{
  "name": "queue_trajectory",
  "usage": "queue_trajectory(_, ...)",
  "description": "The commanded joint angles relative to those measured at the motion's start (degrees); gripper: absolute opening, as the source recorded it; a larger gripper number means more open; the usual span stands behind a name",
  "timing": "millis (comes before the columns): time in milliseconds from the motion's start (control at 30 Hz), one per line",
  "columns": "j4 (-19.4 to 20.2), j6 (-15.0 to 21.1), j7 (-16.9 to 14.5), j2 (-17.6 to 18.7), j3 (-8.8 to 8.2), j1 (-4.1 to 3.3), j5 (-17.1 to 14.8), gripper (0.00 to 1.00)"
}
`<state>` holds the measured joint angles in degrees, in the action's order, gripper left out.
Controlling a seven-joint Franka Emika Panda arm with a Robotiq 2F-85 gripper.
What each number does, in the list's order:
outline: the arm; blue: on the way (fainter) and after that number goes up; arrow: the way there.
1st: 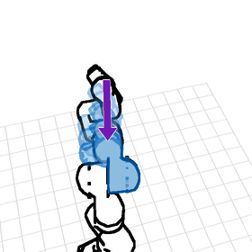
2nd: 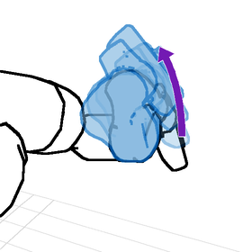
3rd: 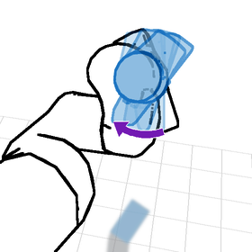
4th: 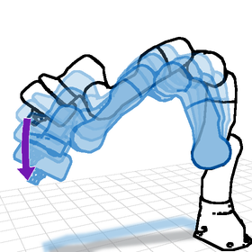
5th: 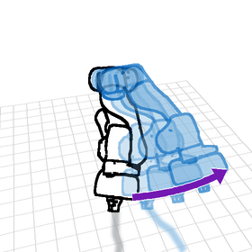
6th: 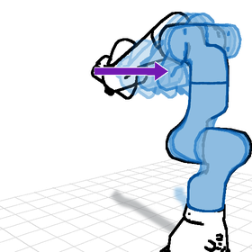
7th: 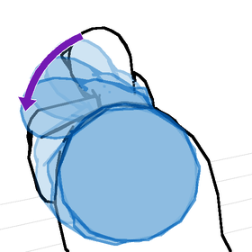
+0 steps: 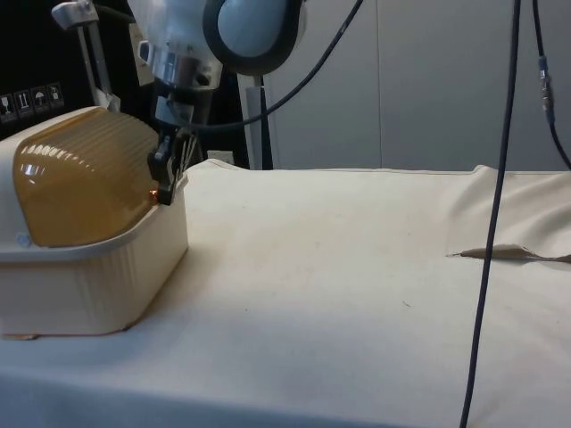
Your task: Open the lid, then close it.
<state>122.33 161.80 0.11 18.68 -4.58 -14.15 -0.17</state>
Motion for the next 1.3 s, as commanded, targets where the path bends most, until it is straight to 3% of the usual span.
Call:
queue_trajectory(0, -0.2, 0.7, 0.1, 0.2, -0.06, 0.00, 0.1, 0.00)
queue_trajectory(1267, -1.4, -0.4, 0.6, -1.7, -0.46, 0.00, 0.3, 0.00)
